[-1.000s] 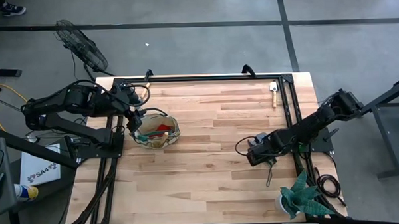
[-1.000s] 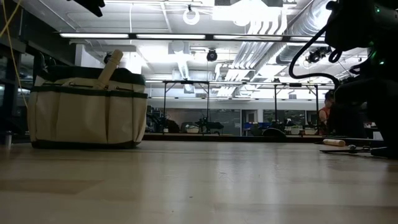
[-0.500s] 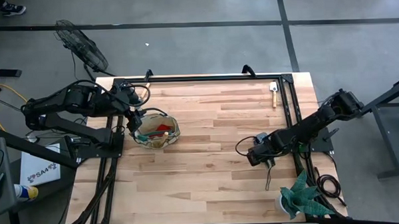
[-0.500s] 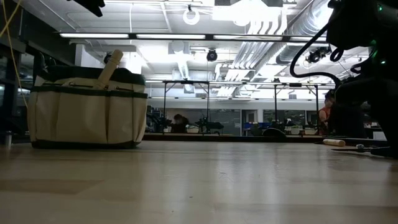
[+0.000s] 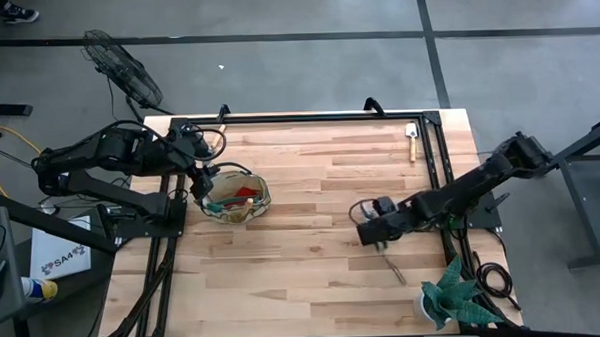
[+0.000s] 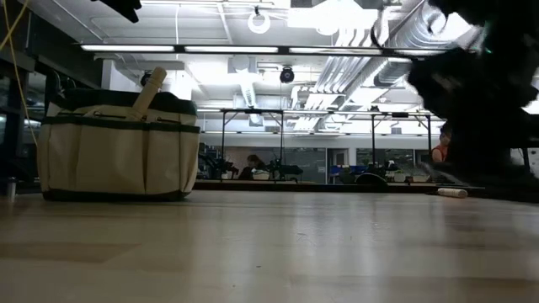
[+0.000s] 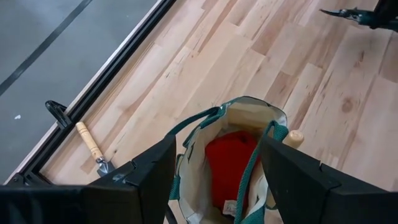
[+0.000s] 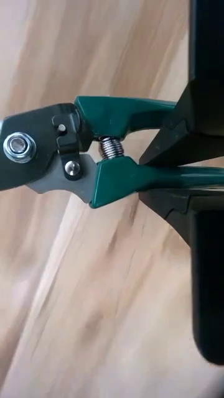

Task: Pick & Place Garden tools in Gardening bag
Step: Put the green shear scissors into the white gardening bag

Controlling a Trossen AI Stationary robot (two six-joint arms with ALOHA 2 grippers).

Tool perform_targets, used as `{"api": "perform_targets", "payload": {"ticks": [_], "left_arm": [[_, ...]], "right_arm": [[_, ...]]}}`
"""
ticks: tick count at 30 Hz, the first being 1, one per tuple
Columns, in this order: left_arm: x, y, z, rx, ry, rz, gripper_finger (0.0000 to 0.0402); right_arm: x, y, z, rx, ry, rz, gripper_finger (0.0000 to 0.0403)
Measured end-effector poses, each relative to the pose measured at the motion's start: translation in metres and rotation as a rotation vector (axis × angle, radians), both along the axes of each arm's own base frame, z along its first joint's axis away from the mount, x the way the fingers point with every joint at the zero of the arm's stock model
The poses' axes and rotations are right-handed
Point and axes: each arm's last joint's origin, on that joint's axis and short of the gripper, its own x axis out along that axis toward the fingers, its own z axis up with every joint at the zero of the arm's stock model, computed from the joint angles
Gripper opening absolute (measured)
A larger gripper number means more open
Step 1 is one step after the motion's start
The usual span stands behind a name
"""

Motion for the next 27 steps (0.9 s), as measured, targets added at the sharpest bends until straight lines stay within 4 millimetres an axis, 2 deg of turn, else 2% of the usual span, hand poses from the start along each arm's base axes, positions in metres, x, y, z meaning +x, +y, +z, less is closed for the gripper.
{"api": "perform_targets", "payload": {"ticks": [10, 15, 21, 27], "left_arm": [[0.001, 0.0, 0.0, -0.01, -0.007, -0.008, 0.0228], [0.008, -0.002, 0.006, -0.018, -0.083, -0.072, 0.0228], [0.024, -0.004, 0.015, -0.01, -0.207, -0.187, 0.0228], [0.051, -0.007, 0.013, -0.018, -0.235, -0.251, 0.0228]], "right_arm": [[0.007, -0.017, 0.043, -0.004, -0.36, -0.142, 0.0035], [0.016, -0.03, 0.066, -0.002, -0.57, -0.141, 0.0035], [0.027, -0.048, 0.087, -0.078, -0.794, -0.133, 0.0035], [0.033, -0.06, 0.106, -0.174, -0.992, -0.11, 0.0035]]}}
